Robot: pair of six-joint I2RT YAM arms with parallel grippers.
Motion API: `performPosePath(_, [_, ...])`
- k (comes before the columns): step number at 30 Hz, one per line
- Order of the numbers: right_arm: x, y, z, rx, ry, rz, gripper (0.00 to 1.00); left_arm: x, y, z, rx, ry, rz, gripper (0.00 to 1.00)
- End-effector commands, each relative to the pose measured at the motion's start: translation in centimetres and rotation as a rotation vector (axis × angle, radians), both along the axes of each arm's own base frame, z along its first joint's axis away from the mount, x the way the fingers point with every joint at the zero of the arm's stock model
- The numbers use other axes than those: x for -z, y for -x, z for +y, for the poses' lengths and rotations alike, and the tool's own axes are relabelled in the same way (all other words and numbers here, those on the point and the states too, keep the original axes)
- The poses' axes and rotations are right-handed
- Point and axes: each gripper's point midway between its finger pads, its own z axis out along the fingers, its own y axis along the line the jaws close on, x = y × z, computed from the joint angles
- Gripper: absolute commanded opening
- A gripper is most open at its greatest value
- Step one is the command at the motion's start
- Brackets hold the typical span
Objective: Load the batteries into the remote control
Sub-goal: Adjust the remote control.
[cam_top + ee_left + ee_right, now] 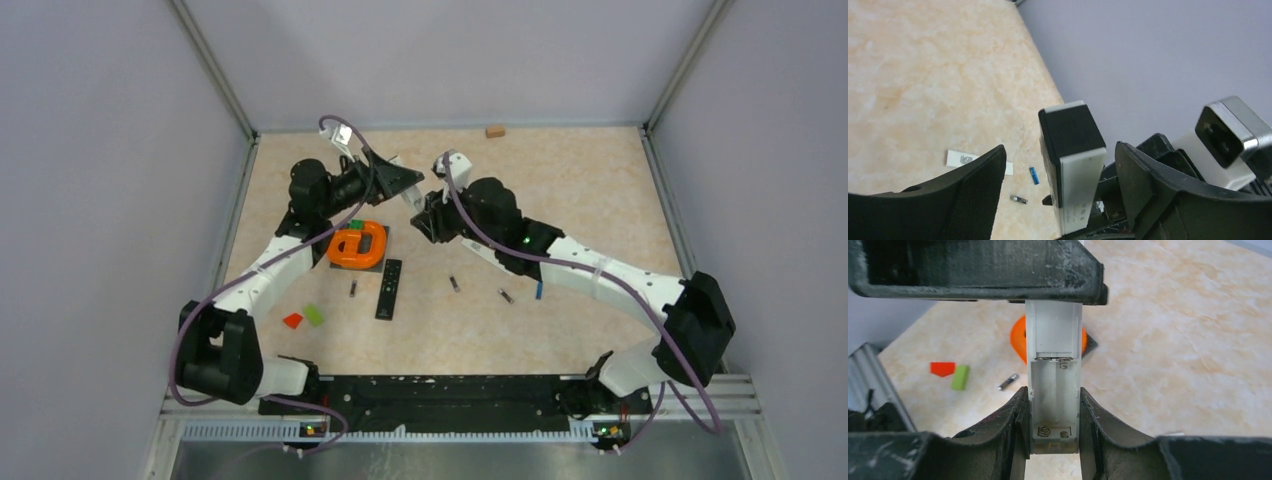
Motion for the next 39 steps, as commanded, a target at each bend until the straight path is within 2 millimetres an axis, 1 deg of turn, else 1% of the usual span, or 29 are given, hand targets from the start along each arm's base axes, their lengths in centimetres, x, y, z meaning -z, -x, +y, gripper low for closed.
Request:
performPosePath(1, [-1.4, -2.8, -1.1, 0.219, 0.039, -0.083, 0.0, 1.9, -1.6, 0.8, -0.114, -0.01, 0.128, 0.81])
performPosePath(4, [-0.6, -3.2, -1.1, 0.252, 0.058, -0.071, 0.0, 2.5, -1.6, 0.8, -0.116, -0.018, 0.148, 0.79])
performPosePath(7, [-0.3, -3.2, -0.8, 0.246, 0.061, -0.062, 0.0, 3.0, -1.7, 0.7, -0.107, -0.021, 0.161, 0.72])
performPosePath(10, [-0.4, -2.8, -0.3, 0.214, 0.052, -0.058, 0.0, 3.5, -1.6, 0.2, -0.07, -0.019, 0.161, 0.56])
performPosePath(13, [-0.6, -2.4, 0.1, 0.181, 0.043, -0.052, 0.0, 3.5, -1.5, -0.3, -0.023, -0.01, 0.149, 0.48])
performPosePath(18, [-1.1, -2.0, 1.0, 0.139, 0.024, -0.036, 0.0, 3.4, -1.2, -0.7, 0.018, -0.006, 0.127, 0.5])
performPosePath(20, [-1.1, -2.0, 1.1, 0.137, 0.021, -0.032, 0.0, 3.4, -1.1, -0.7, 0.02, -0.01, 0.122, 0.48])
performPosePath(21, [-1.0, -2.0, 1.2, 0.137, 0.02, -0.029, 0.0, 3.4, -1.1, -0.7, 0.021, -0.011, 0.12, 0.44])
performPosePath(22, [-1.1, -2.1, 1.3, 0.14, 0.016, -0.026, 0.0, 3.4, -1.0, -0.8, 0.027, -0.012, 0.117, 0.37])
performPosePath(24, [-0.4, -2.0, 1.2, 0.142, 0.039, 0.001, 0.0, 3.4, -1.1, -0.7, 0.031, -0.015, 0.111, 0.16])
performPosePath(25, [-0.4, -2.0, 1.2, 0.146, 0.042, 0.01, 0.0, 3.3, -1.1, -0.6, 0.03, -0.016, 0.11, 0.08])
performPosePath(26, [-0.3, -2.1, 1.1, 0.153, 0.046, 0.022, 0.0, 3.2, -1.2, -0.3, 0.025, -0.018, 0.108, 0.01])
performPosePath(27, [-0.1, -2.0, 1.1, 0.153, 0.049, 0.035, 0.11, 3.2, -1.3, -0.1, 0.02, -0.022, 0.103, 0.0])
performPosePath(29, [0.0, -1.6, 0.9, 0.137, 0.05, 0.058, 0.42, 3.0, -1.6, 0.6, -0.001, -0.036, 0.087, 0.0])
performPosePath(30, [0.0, -1.3, 0.8, 0.13, 0.048, 0.068, 0.56, 2.9, -1.7, 1.0, -0.011, -0.046, 0.073, 0.0])
performPosePath(31, [-0.1, -1.1, 0.5, 0.129, 0.043, 0.08, 0.63, 2.8, -1.8, 1.3, -0.023, -0.057, 0.063, 0.0])
performPosePath(32, [-0.2, -0.8, 0.1, 0.127, 0.035, 0.089, 0.67, 2.6, -1.9, 1.5, -0.033, -0.069, 0.049, 0.0])
performPosePath(34, [-0.6, -0.4, -0.7, 0.127, 0.006, 0.117, 0.7, 2.3, -2.0, 2.0, -0.066, -0.099, 0.022, 0.0])
performPosePath(36, [-0.8, -0.2, -1.9, 0.146, -0.028, 0.163, 0.7, 2.3, -2.2, 2.4, -0.089, -0.114, 0.004, 0.0])
performPosePath(37, [-1.1, -0.4, -2.9, 0.165, -0.046, 0.183, 0.69, 2.3, -2.2, 2.4, -0.094, -0.119, -0.001, 0.0])
performPosePath(39, [-0.1, -0.3, -4.5, 0.206, -0.039, 0.227, 0.66, 2.4, -2.2, 2.5, -0.097, -0.126, -0.008, 0.0])
